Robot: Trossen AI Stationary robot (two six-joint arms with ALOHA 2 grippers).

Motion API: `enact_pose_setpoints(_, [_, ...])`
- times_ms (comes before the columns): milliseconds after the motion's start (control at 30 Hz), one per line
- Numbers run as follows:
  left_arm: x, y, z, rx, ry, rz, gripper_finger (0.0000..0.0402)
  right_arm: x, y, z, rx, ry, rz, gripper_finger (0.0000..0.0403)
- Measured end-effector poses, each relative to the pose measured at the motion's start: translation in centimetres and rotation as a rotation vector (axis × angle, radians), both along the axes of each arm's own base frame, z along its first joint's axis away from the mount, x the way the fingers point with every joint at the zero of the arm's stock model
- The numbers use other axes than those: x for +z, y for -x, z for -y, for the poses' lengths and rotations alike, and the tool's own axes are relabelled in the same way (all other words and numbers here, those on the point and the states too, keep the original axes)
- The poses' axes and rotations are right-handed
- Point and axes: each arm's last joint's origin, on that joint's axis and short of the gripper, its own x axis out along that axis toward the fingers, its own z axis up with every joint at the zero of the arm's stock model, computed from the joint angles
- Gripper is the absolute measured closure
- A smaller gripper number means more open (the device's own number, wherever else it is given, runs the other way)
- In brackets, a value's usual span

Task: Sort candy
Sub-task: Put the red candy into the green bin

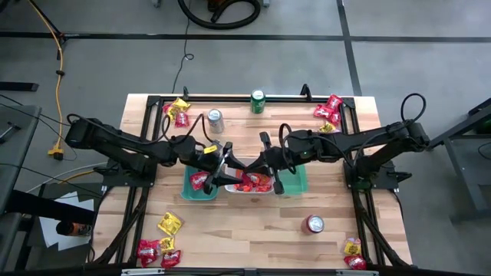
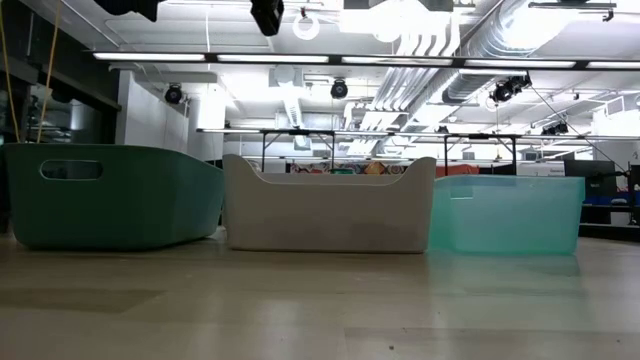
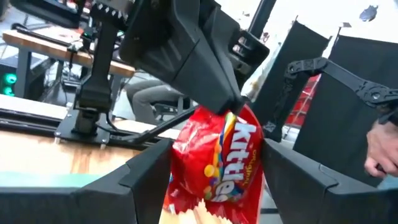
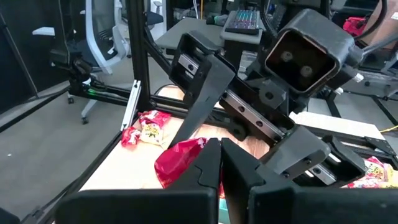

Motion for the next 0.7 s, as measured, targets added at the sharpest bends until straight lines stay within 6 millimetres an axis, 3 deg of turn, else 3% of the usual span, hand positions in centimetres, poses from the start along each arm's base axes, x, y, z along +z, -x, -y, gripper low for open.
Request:
enact_pose_setpoints(167, [-0.3,-0.1,0.1,-0.014,-0.003,-0.011,0.0214,0.1,0.0,0.0,0.000,-0.005,0.015,0.0403])
enact_pose_setpoints(400, [-0.3,-0.2,-0.3,-0.003,-0.024,-0.005,0.0375,0.2,-0.1,0.0,-0.042,-0.099,-0.002,0.0375])
enact_pose_setpoints(567, [-0.5,-0.1,-1.1,0.003,-0.006,-0.048,0.0378,0.4,0.2,0.1,-0.136,-0.131,-0.002,0.0305])
enact_pose_setpoints(700, [-0.6,1.0,-2.1,0.032,-0.022,-0.169,0.0393,1.2,1.5,0.6,-0.218,-0.090,-0.004,0.0237])
